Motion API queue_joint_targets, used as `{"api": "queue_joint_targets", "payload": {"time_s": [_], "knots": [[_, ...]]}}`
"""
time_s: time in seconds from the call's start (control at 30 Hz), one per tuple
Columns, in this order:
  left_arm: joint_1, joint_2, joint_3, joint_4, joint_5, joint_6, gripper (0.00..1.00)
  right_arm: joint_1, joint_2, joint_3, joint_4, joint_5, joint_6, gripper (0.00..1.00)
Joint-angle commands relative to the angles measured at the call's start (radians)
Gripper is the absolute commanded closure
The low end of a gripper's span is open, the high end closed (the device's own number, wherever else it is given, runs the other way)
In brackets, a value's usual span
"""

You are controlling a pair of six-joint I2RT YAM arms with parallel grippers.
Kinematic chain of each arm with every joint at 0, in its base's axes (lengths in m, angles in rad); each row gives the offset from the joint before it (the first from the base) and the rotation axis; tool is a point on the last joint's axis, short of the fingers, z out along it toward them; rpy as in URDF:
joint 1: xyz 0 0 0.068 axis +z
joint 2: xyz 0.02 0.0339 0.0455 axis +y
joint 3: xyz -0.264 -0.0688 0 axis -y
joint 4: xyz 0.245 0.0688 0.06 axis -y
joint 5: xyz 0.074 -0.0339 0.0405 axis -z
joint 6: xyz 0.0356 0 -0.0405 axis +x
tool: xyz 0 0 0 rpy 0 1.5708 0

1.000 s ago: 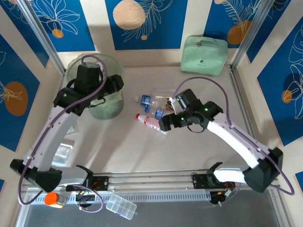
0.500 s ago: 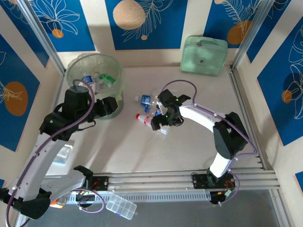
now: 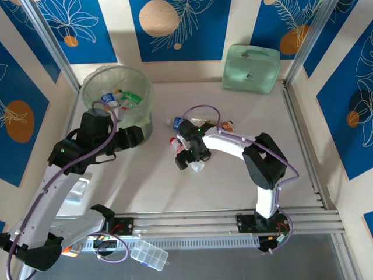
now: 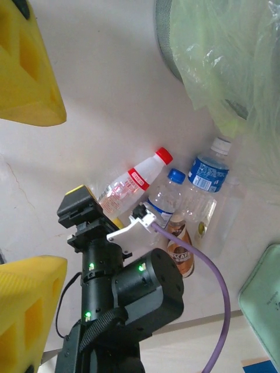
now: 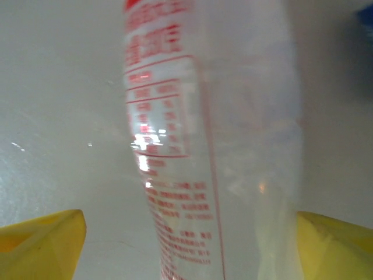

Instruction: Put the plastic bottles in the bin

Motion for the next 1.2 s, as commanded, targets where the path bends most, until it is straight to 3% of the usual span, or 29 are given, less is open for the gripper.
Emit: {"api": "queue_joint_targets", "payload": {"time_s": [0.0,0.5,0.67,0.8,1.03,1.17], "knots": [[-0.003,-0.017,0.016,-0.036,-0.022,0.015,0.4,0.021,0.03,0.017,0.013,-0.001,0.004,0.12],[-0.002,-0.029,0.017,-0.057,-0.048,0.003,0.39,0.077,-0.028,-0.072,0.066,-0.035,0.014,0.5],[-0.003,-0.026,0.005,-0.019,-0.04,-0.008,0.39,0.095,-0.132,-0.118,0.075,-0.061,0.035,0.52],[-0.003,-0.016,-0.01,0.075,0.031,-0.013,0.35,0.097,-0.267,-0.145,0.087,-0.083,0.064,0.51],[-0.006,0.034,-0.112,0.385,0.259,-0.112,0.22,0.065,-0.523,-0.182,0.174,-0.218,0.081,0.5],[-0.017,0.066,-0.165,0.566,0.323,-0.163,0.15,0.02,-0.613,-0.16,0.203,-0.291,0.112,0.5]]}}
